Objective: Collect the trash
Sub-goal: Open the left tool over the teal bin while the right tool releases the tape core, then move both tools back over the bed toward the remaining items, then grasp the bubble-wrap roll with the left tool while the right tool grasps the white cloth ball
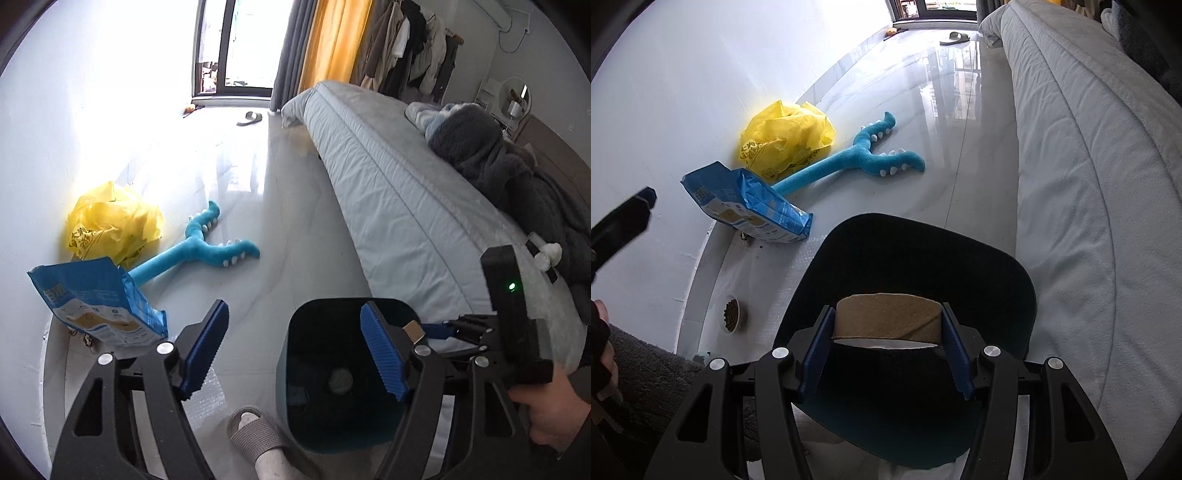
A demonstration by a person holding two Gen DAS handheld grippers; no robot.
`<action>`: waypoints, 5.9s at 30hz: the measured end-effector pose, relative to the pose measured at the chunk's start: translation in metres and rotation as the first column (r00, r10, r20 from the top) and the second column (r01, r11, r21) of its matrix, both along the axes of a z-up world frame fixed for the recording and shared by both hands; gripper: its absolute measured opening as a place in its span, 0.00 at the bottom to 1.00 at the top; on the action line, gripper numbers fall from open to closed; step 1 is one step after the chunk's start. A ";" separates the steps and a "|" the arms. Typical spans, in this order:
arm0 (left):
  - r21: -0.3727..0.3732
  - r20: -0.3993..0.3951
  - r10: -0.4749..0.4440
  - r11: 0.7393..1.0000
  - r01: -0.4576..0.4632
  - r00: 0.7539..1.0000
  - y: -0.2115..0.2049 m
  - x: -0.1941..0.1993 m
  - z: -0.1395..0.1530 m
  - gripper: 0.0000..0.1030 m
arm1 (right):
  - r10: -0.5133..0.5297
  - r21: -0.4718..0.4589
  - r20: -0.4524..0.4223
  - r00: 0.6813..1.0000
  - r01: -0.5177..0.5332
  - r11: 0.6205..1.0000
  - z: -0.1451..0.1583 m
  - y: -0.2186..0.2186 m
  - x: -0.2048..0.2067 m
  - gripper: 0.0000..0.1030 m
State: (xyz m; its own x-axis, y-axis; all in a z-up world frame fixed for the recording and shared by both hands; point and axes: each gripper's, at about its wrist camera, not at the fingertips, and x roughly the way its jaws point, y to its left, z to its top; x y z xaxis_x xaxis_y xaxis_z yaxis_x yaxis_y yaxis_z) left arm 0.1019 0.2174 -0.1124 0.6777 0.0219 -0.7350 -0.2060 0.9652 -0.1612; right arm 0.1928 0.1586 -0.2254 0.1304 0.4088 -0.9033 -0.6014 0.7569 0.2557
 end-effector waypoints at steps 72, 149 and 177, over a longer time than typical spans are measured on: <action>0.092 0.272 -0.404 0.914 0.394 0.873 -0.230 0.059 0.078 0.94 | -0.367 0.155 0.329 0.870 0.333 0.930 0.139 -0.284 0.000 0.79; 0.071 0.041 -0.766 0.643 0.763 0.642 -0.386 0.182 -0.010 0.45 | -0.519 0.187 0.120 0.846 0.495 0.849 0.102 -0.401 0.110 0.83; 0.068 0.108 -0.568 0.823 0.564 0.816 -0.312 0.154 0.018 0.45 | -0.556 0.225 0.097 0.825 0.526 0.820 0.097 -0.400 0.120 0.68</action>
